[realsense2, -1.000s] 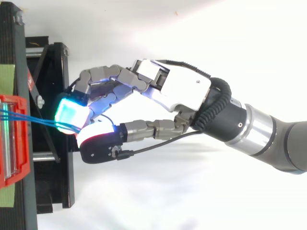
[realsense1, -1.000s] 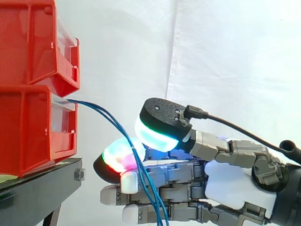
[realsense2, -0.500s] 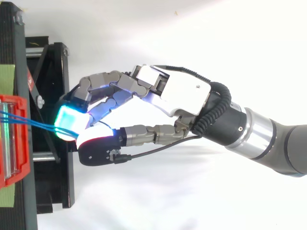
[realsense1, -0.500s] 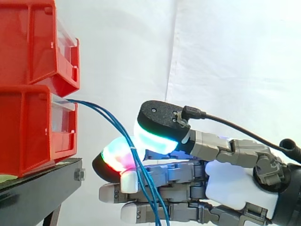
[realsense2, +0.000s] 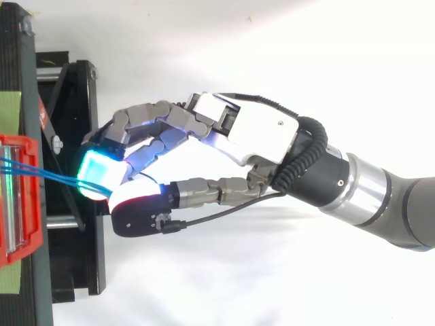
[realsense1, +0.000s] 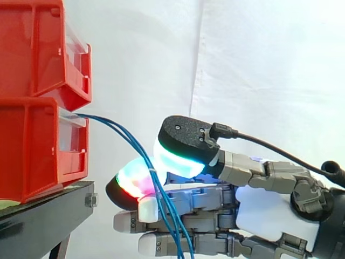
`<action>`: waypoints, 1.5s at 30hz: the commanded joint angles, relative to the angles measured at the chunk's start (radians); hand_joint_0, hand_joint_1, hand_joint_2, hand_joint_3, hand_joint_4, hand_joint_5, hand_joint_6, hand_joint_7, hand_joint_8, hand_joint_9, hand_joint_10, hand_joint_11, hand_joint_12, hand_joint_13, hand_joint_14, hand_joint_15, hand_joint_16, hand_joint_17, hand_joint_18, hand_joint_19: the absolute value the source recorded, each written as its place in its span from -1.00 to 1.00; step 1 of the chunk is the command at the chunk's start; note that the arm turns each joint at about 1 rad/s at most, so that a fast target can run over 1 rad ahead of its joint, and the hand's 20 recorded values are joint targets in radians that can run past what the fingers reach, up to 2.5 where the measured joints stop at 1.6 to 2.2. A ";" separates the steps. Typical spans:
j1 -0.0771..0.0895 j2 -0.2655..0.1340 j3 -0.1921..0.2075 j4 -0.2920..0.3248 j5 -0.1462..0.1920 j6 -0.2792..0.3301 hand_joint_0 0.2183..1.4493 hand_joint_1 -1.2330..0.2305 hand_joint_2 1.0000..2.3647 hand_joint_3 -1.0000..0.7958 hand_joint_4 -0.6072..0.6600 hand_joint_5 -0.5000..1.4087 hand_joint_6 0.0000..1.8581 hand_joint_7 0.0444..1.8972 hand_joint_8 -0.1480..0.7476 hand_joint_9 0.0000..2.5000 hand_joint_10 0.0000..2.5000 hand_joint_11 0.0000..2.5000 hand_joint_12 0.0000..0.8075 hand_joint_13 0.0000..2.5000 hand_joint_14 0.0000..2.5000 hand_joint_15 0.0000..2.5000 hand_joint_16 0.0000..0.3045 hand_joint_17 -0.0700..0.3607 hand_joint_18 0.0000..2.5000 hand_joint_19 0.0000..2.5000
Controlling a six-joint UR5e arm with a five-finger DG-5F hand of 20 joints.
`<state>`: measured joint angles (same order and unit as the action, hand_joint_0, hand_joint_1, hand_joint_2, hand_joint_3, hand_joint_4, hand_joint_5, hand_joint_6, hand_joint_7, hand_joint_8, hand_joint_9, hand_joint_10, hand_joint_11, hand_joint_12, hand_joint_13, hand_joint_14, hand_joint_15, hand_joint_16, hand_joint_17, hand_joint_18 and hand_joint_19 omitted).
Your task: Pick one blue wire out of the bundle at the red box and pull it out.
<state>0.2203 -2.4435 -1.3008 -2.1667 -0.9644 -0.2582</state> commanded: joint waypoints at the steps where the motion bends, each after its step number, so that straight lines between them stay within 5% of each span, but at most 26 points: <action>1: 0.002 0.000 0.000 0.001 0.001 -0.009 -0.44 -0.36 -0.99 -0.26 0.27 -0.64 -0.13 -0.01 -0.08 -0.34 -0.99 -0.54 -0.09 -0.68 -0.99 -0.77 -0.68 -0.16 -0.70 -0.62; 5: 0.005 -0.043 0.003 0.031 -0.002 0.005 -0.45 -0.36 -0.99 -0.28 0.28 -0.64 -0.15 0.00 -0.08 -0.34 -0.99 -0.54 -0.08 -0.68 -0.99 -0.77 -0.67 -0.16 -0.70 -0.61; 16: 0.002 -0.042 0.003 0.084 -0.002 0.056 -0.45 -0.35 -0.99 -0.26 0.27 -0.63 -0.16 0.00 -0.07 -0.34 -0.98 -0.54 -0.08 -0.67 -0.99 -0.76 -0.67 -0.16 -0.69 -0.60; 45: -0.015 -0.043 0.000 0.071 -0.002 0.080 -0.45 -0.30 -0.98 -0.25 0.26 -0.63 -0.15 0.03 -0.07 -0.32 -0.99 -0.55 -0.08 -0.64 -0.99 -0.76 -0.67 -0.16 -0.68 -0.60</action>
<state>0.2058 -2.4868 -1.3008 -2.0966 -0.9658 -0.1776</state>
